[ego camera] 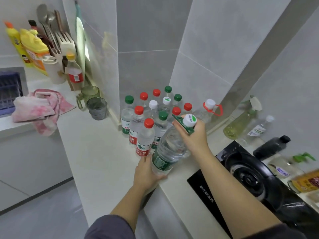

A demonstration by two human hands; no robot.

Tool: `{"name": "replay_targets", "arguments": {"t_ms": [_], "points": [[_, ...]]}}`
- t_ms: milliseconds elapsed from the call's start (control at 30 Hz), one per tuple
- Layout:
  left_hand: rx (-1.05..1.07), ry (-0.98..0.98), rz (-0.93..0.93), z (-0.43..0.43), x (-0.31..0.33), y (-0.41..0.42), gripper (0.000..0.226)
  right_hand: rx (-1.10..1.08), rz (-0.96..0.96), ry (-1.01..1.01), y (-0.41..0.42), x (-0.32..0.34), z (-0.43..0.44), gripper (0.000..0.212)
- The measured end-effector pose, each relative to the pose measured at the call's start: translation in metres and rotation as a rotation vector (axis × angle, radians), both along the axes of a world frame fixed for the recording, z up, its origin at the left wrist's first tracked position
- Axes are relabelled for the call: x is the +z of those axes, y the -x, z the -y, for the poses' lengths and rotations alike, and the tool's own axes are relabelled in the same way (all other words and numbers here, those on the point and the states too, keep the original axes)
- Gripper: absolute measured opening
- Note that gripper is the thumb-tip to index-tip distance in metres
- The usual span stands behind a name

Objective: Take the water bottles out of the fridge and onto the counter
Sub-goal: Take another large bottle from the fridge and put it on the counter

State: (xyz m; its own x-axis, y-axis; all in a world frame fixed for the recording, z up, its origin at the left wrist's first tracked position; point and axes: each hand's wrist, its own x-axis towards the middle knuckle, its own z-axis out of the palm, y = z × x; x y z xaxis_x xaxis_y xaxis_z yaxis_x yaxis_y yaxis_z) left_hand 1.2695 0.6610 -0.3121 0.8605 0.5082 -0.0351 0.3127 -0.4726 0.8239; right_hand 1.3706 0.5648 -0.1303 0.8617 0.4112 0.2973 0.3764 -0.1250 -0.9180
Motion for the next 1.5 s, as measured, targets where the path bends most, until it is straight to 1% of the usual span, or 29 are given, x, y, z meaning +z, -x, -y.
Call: {"name": "replay_targets", "arguments": {"t_ms": [100, 167, 200, 267, 433, 500, 633, 767, 867, 1000, 1100, 1167, 1267, 1400, 1500], "points": [[0.002, 0.018, 0.034, 0.0, -0.003, -0.005, 0.102, 0.015, 0.015, 0.033, -0.003, 0.001, -0.008, 0.012], [-0.011, 0.064, 0.059, -0.001, -0.006, -0.003, 0.104, 0.05, 0.005, 0.039, -0.002, 0.001, -0.014, 0.022], [-0.015, 0.079, 0.055, -0.001, -0.007, -0.002, 0.1, 0.066, 0.005, 0.046, -0.002, 0.001, -0.016, 0.026], [-0.014, 0.076, 0.029, -0.002, -0.011, -0.001, 0.093, 0.087, 0.002, 0.056, -0.001, -0.001, -0.017, 0.025], [-0.017, 0.04, -0.038, -0.002, -0.012, -0.008, 0.086, 0.077, -0.011, 0.062, -0.01, -0.005, -0.013, 0.016], [-0.029, 0.04, -0.052, 0.0, -0.01, -0.016, 0.084, 0.061, -0.027, 0.07, -0.017, -0.005, -0.011, 0.021], [-0.005, 0.032, -0.118, 0.008, -0.009, -0.034, 0.077, 0.03, 0.005, 0.071, -0.034, -0.006, -0.006, 0.028], [0.019, -0.017, -0.172, 0.015, -0.009, -0.049, 0.07, -0.01, -0.003, 0.066, -0.049, -0.006, -0.004, 0.017], [0.008, -0.015, -0.17, 0.018, -0.01, -0.058, 0.065, -0.027, 0.028, 0.067, -0.059, -0.007, -0.002, 0.016], [0.003, -0.031, -0.174, 0.019, -0.011, -0.064, 0.067, -0.043, 0.036, 0.063, -0.064, -0.007, -0.005, 0.023], [0.008, -0.025, -0.167, 0.016, -0.012, -0.065, 0.065, -0.05, 0.051, 0.056, -0.067, -0.012, -0.007, 0.021], [0.028, -0.018, -0.166, 0.013, -0.012, -0.067, 0.065, -0.046, 0.051, 0.066, -0.07, -0.013, -0.011, 0.02], [0.067, -0.004, -0.161, 0.012, -0.01, -0.069, 0.064, -0.035, 0.031, 0.094, -0.075, -0.012, -0.018, 0.026], [0.107, -0.003, -0.168, 0.015, -0.01, -0.069, 0.06, -0.027, 0.038, 0.089, -0.078, -0.012, -0.017, 0.028], [0.127, -0.023, -0.15, 0.022, -0.009, -0.067, 0.064, -0.019, 0.018, 0.091, -0.075, -0.013, -0.017, 0.032]]}}
